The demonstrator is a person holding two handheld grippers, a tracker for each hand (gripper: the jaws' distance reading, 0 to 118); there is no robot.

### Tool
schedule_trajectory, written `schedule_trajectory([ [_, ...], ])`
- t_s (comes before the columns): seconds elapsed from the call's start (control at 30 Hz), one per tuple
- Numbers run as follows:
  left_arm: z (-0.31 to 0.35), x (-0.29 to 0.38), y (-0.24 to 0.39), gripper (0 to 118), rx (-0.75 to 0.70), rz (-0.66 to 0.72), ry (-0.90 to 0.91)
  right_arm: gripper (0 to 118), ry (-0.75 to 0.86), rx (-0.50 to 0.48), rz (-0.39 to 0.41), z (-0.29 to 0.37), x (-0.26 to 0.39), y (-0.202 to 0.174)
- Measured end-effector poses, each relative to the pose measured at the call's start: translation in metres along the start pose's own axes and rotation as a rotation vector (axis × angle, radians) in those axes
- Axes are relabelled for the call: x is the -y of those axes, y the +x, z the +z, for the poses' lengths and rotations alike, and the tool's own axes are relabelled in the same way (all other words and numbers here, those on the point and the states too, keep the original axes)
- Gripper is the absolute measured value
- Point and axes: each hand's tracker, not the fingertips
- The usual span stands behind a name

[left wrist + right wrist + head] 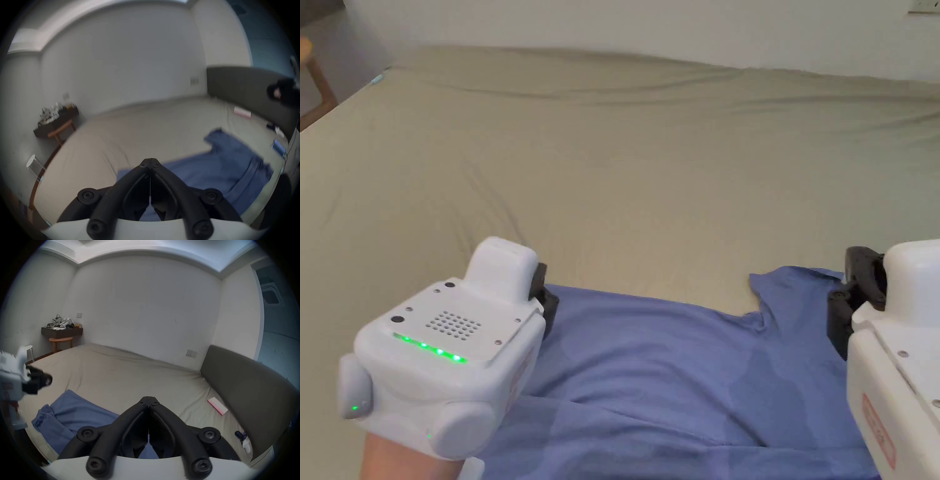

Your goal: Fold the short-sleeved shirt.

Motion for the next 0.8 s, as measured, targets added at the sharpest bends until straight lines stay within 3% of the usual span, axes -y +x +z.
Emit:
schedule_trajectory([
  [0.07,-0.043,0.029,-0.015,0,-0.045,0.024,-0.133,2,-0.057,0.005,-0.023,-0.012,0.013,0.008],
  [0.1,-0.063,0.045,-0.027,19,-0.079,0.049,-0.172,2,-0.074,0.002,-0.03,-0.019,0.02,0.012],
  [0.17,-0.099,0.06,-0.05,86,-0.084,0.096,-0.267,2,-0.109,0.014,-0.024,-0.028,0.03,0.02],
  [0.27,-0.137,0.063,-0.077,102,-0.127,0.125,-0.328,2,-0.145,0.039,-0.017,-0.039,0.04,0.034],
  [0.37,-0.18,0.06,-0.108,109,-0.138,0.159,-0.321,2,-0.182,0.059,-0.026,-0.05,0.047,0.047],
  [0.53,-0.226,0.056,-0.116,104,-0.159,0.199,-0.385,2,-0.232,0.078,-0.047,-0.061,0.056,0.056],
  [0.57,-0.232,0.058,-0.116,94,-0.165,0.201,-0.401,2,-0.237,0.077,-0.049,-0.061,0.057,0.055],
  [0.67,-0.229,0.057,-0.108,77,-0.116,0.246,-0.408,2,-0.252,0.079,-0.032,-0.062,0.06,0.052],
  [0.73,-0.218,0.044,-0.097,41,-0.061,0.158,-0.405,2,-0.263,0.077,-0.028,-0.064,0.061,0.047],
  [0.77,-0.217,0.042,-0.094,0,-0.046,0.096,-0.397,2,-0.268,0.071,-0.03,-0.065,0.062,0.045],
  [0.8,-0.215,0.039,-0.085,0,-0.01,0.045,-0.393,2,-0.274,0.053,-0.034,-0.067,0.063,0.042],
])
